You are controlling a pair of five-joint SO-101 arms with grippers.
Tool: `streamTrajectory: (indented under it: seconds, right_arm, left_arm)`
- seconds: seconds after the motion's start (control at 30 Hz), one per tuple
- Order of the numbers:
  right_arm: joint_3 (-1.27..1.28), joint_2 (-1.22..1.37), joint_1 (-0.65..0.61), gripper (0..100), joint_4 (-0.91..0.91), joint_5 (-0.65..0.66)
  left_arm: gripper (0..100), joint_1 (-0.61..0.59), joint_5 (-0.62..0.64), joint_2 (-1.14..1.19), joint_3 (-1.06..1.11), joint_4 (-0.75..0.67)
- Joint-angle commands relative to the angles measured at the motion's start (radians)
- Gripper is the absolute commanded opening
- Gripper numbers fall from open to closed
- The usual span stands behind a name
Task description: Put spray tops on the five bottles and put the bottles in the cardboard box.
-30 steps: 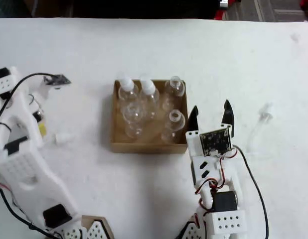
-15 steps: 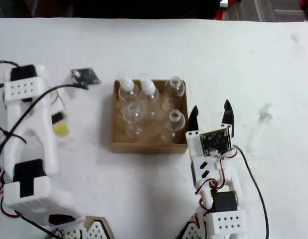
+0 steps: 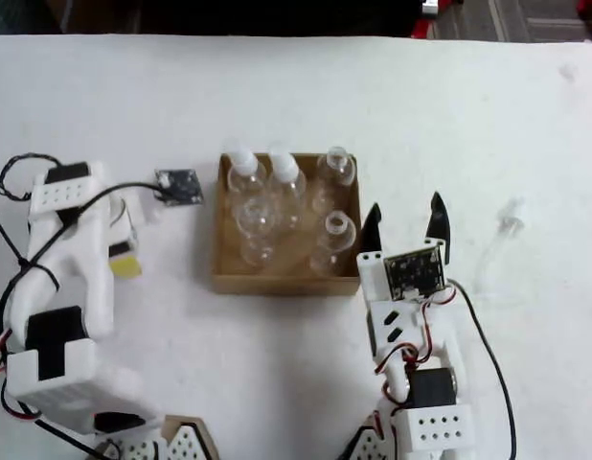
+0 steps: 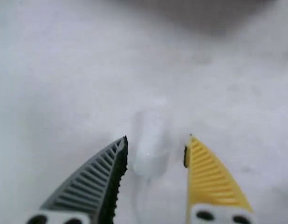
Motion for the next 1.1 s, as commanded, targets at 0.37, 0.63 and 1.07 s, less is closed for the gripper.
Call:
streamTrajectory:
  seconds: [0.37, 0.63, 1.07]
  right_arm:
    - [0.006, 0.002, -0.002, 26.9, -0.004, 0.014]
    - [0.006, 0.002, -0.002, 26.9, -0.002, 0.014]
    - [0.006, 0.002, -0.002, 26.9, -0.002, 0.014]
  left_arm:
    - [24, -0.004, -0.078, 0.035, 0.023, -0.100]
    - [20, -0.007, -0.078, 0.091, 0.025, -0.141]
    - [2, -0.002, 0.048, -0.024, 0.025, -0.086]
